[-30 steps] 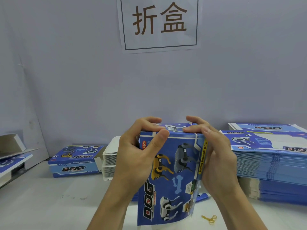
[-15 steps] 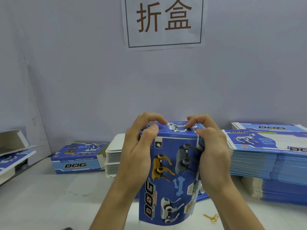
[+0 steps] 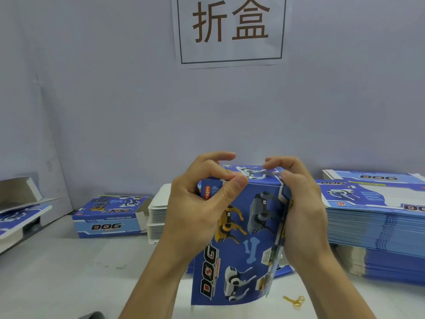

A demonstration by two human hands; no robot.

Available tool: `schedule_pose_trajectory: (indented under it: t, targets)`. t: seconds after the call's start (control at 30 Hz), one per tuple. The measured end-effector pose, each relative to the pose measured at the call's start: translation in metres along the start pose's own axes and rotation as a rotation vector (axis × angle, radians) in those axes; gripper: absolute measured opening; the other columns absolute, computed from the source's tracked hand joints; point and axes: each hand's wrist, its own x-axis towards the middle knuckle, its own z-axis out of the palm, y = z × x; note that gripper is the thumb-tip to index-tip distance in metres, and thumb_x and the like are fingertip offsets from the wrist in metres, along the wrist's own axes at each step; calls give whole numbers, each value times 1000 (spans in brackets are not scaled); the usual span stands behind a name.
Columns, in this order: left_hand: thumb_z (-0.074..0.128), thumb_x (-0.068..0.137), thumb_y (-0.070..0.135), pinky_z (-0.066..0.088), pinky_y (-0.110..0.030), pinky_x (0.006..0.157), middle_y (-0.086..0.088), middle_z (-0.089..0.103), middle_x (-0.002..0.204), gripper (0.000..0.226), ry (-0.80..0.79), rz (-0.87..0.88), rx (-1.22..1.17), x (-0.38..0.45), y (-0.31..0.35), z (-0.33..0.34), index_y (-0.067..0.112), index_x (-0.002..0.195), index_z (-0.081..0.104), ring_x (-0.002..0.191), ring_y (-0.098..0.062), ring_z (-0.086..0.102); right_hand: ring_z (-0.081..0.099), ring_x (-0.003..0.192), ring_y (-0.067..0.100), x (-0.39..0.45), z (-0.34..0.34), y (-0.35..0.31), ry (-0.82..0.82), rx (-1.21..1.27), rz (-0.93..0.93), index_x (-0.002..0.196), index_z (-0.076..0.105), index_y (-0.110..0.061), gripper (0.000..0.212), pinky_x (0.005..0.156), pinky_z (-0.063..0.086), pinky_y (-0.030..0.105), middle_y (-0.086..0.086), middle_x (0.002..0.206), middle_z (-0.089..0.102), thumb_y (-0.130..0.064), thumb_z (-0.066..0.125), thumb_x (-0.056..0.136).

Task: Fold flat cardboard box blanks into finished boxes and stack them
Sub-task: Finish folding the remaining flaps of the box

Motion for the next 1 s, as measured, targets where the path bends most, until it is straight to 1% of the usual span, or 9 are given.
schedule_pose_trajectory:
  t: [0.13, 0.23, 0.3, 0.47, 0.57, 0.77, 0.83, 0.9, 1.0]
  targets:
    - [74, 83, 49, 60, -42, 76, 3, 71, 103, 15, 316, 70, 68, 7, -1, -5, 34, 87, 74, 97, -21, 70, 59, 102, 11, 3, 0, -1, 78, -117, -101, 103, 59, -28, 18, 86, 44, 23, -7, 107, 62, -33, 47, 91]
    - [74, 75, 51, 55, -31, 78, 2, 67, 97, 27, 649, 102, -8, 14, -2, -16, 35, 96, 69, 86, -13, 65, 55, 86, 5, 4, 2, -6, 175, -323, -215, 95, 59, -29, 12, 74, 42, 15, -8, 94, 60, -25, 53, 85]
    - [80, 72, 41, 55, -28, 75, 1, 67, 91, 32, 766, 87, -184, 16, -4, -24, 30, 99, 67, 81, -14, 65, 51, 65, 5, 3, 4, -12, 87, -362, -211, 83, 62, -20, 10, 58, 41, 19, -2, 71, 57, -16, 53, 82]
    - [74, 84, 28, 56, -24, 71, -3, 71, 102, 25, 1002, 104, -256, 17, -10, -37, 21, 104, 61, 90, -17, 72, 55, 51, 17, -2, 13, -20, -385, -594, 201, 73, 73, -14, 34, 54, 45, 29, 4, 62, 69, -19, 51, 99]
    - [69, 90, 31, 55, -19, 69, -7, 68, 110, 18, 1052, 130, -170, 15, -12, -31, 26, 103, 58, 90, -12, 72, 70, 57, 19, -3, 17, -24, -402, -639, 456, 79, 74, -9, 50, 59, 51, 28, 3, 71, 76, -47, 48, 100]
    - [69, 92, 37, 58, -30, 76, 1, 68, 112, 22, 945, -123, -282, 9, -22, -5, 30, 103, 51, 92, -13, 72, 72, 88, 13, 0, 15, -20, -167, -585, 601, 115, 58, -26, 91, 77, 62, 40, -8, 103, 69, -92, 48, 53]
    - [75, 81, 44, 59, -36, 80, -5, 65, 123, 34, 777, -215, -327, 6, -23, 4, 31, 101, 52, 101, -19, 71, 68, 91, 9, 1, 18, -13, -27, -336, 547, 118, 49, -45, 81, 73, 61, 38, -20, 101, 69, -87, 57, 48]
    - [81, 74, 41, 59, -37, 79, -7, 60, 117, 43, 577, -255, -339, 3, -24, 9, 29, 102, 51, 91, -17, 71, 70, 94, 11, 6, 14, -9, 163, -52, 430, 121, 54, -39, 71, 76, 62, 43, -25, 93, 72, -70, 69, 59]
    - [78, 72, 24, 59, -33, 74, -15, 53, 114, 55, 295, -287, -358, 0, -25, 10, 31, 116, 46, 79, -17, 71, 72, 102, 17, 14, -4, -7, 306, 151, 231, 135, 53, -26, 65, 77, 61, 44, -11, 108, 75, -43, 74, 76]
